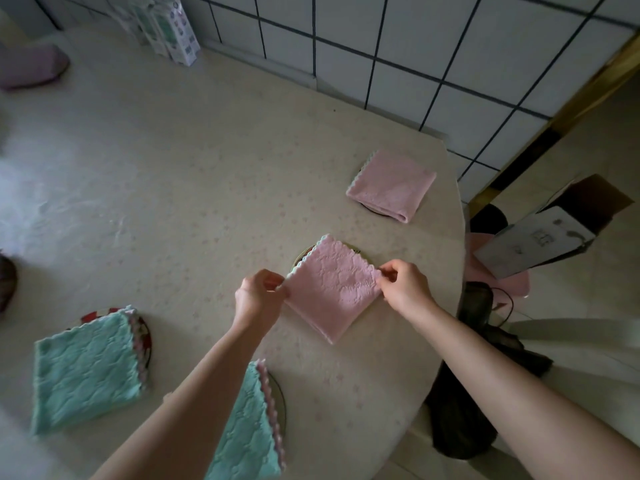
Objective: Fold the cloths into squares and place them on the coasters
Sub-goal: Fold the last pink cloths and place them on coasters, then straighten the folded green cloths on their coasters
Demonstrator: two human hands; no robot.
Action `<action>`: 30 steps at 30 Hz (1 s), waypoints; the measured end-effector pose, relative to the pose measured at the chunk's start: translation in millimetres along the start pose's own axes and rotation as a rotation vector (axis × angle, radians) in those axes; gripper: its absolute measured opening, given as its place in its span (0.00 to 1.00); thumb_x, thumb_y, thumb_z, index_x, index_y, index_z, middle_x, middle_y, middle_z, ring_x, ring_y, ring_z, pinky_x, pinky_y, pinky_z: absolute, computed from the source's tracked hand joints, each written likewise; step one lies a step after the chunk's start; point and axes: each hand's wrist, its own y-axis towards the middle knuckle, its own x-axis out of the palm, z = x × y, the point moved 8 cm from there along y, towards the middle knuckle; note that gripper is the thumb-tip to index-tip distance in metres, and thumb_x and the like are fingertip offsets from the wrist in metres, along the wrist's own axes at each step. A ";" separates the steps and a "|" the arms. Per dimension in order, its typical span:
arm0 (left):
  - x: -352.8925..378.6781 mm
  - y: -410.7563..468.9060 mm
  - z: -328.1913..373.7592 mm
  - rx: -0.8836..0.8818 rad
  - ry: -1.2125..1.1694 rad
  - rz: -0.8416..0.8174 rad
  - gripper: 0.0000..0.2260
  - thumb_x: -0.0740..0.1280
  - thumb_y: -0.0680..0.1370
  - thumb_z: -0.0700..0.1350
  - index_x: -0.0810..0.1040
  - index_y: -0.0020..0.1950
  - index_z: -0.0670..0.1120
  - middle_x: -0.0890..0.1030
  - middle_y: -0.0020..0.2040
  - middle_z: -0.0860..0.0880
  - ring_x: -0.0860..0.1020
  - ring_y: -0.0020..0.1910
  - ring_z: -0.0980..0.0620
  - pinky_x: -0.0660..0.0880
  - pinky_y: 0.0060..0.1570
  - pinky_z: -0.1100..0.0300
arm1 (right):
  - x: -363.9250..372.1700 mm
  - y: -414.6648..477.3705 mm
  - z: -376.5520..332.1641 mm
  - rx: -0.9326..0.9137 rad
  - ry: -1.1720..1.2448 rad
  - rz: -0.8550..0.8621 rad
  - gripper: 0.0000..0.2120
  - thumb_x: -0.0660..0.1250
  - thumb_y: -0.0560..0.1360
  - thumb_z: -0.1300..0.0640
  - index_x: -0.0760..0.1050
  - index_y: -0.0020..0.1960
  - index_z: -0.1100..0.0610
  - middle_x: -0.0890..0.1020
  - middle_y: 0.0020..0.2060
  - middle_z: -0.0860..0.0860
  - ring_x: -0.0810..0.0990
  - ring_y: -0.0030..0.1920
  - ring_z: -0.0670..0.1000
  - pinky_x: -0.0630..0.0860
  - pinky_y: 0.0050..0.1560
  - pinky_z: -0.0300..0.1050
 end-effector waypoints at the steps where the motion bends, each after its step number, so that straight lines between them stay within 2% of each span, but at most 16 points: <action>1: 0.3 -1.3 -3.5 -0.011 -0.020 -0.002 0.07 0.73 0.71 0.41 0.83 0.48 0.47 0.83 0.42 0.49 0.78 0.41 0.51 0.70 0.36 0.65 | -1.6 2.5 -2.1 -0.004 0.004 0.005 0.07 0.67 0.73 0.60 0.78 0.50 0.59 0.84 0.46 0.56 0.82 0.47 0.58 0.77 0.53 0.49; 3: 2.5 -4.7 -10.4 -0.042 -0.056 -0.011 0.05 0.73 0.71 0.42 0.82 0.45 0.49 0.83 0.40 0.51 0.80 0.41 0.49 0.73 0.35 0.63 | -4.1 8.3 -5.9 -0.008 -0.001 0.007 0.07 0.66 0.73 0.61 0.79 0.50 0.59 0.84 0.46 0.56 0.82 0.47 0.58 0.77 0.52 0.47; 5: 5.3 -9.2 -16.0 -0.067 -0.074 -0.004 0.04 0.73 0.70 0.42 0.82 0.43 0.50 0.83 0.38 0.50 0.82 0.42 0.48 0.78 0.41 0.57 | -6.2 13.3 -9.1 -0.004 0.002 0.005 0.06 0.67 0.73 0.62 0.79 0.49 0.60 0.84 0.46 0.56 0.82 0.48 0.57 0.77 0.52 0.47; 7: 6.8 -14.2 -18.1 -0.081 -0.084 0.019 0.03 0.73 0.70 0.43 0.81 0.41 0.51 0.84 0.38 0.50 0.82 0.42 0.47 0.79 0.46 0.54 | -8.1 17.3 -11.9 0.001 0.019 0.010 0.07 0.67 0.72 0.63 0.80 0.49 0.60 0.84 0.46 0.57 0.81 0.48 0.57 0.77 0.53 0.48; 12: 8.7 -20.6 -15.6 -0.066 -0.018 0.059 0.05 0.71 0.72 0.45 0.82 0.46 0.47 0.84 0.41 0.49 0.79 0.43 0.50 0.69 0.42 0.62 | -2.8 18.6 -12.0 0.022 -0.065 -0.004 0.08 0.64 0.74 0.61 0.78 0.53 0.60 0.82 0.51 0.56 0.79 0.54 0.57 0.71 0.50 0.41; 17: 2.4 -24.7 -16.5 -0.056 0.000 0.047 0.07 0.70 0.73 0.48 0.81 0.47 0.46 0.84 0.41 0.49 0.80 0.44 0.50 0.72 0.43 0.60 | -5.3 1.8 -2.8 0.068 -0.037 0.040 0.16 0.66 0.73 0.59 0.73 0.60 0.61 0.80 0.55 0.57 0.77 0.57 0.58 0.71 0.53 0.44; 21: -18.6 -33.6 -32.5 -0.049 -0.002 0.049 0.06 0.70 0.73 0.44 0.80 0.49 0.47 0.83 0.44 0.49 0.82 0.44 0.49 0.78 0.48 0.56 | 0.5 -36.7 5.8 0.079 0.006 0.043 0.18 0.67 0.73 0.59 0.71 0.61 0.61 0.80 0.51 0.56 0.78 0.54 0.57 0.70 0.52 0.44; 26: -56.6 -58.3 -57.9 -0.003 0.027 0.034 0.06 0.68 0.75 0.42 0.80 0.50 0.48 0.82 0.44 0.51 0.81 0.41 0.51 0.78 0.46 0.57 | 31.5 -100.0 13.1 0.111 0.032 -0.025 0.15 0.67 0.72 0.59 0.73 0.58 0.60 0.81 0.47 0.54 0.80 0.48 0.56 0.74 0.52 0.47; 28: -73.2 -67.2 -72.2 0.026 0.042 0.040 0.06 0.69 0.75 0.41 0.80 0.51 0.47 0.82 0.42 0.52 0.80 0.40 0.53 0.78 0.45 0.57 | 48.6 -125.8 13.2 0.118 0.037 -0.042 0.13 0.67 0.72 0.60 0.74 0.56 0.59 0.80 0.42 0.51 0.80 0.46 0.55 0.73 0.49 0.43; 30: -89.2 -74.8 -89.3 0.045 0.029 0.062 0.06 0.69 0.74 0.40 0.81 0.50 0.46 0.81 0.40 0.53 0.79 0.38 0.56 0.76 0.39 0.62 | 66.1 -150.6 8.8 0.116 0.054 -0.041 0.10 0.67 0.72 0.60 0.75 0.53 0.59 0.78 0.39 0.49 0.78 0.41 0.52 0.68 0.42 0.37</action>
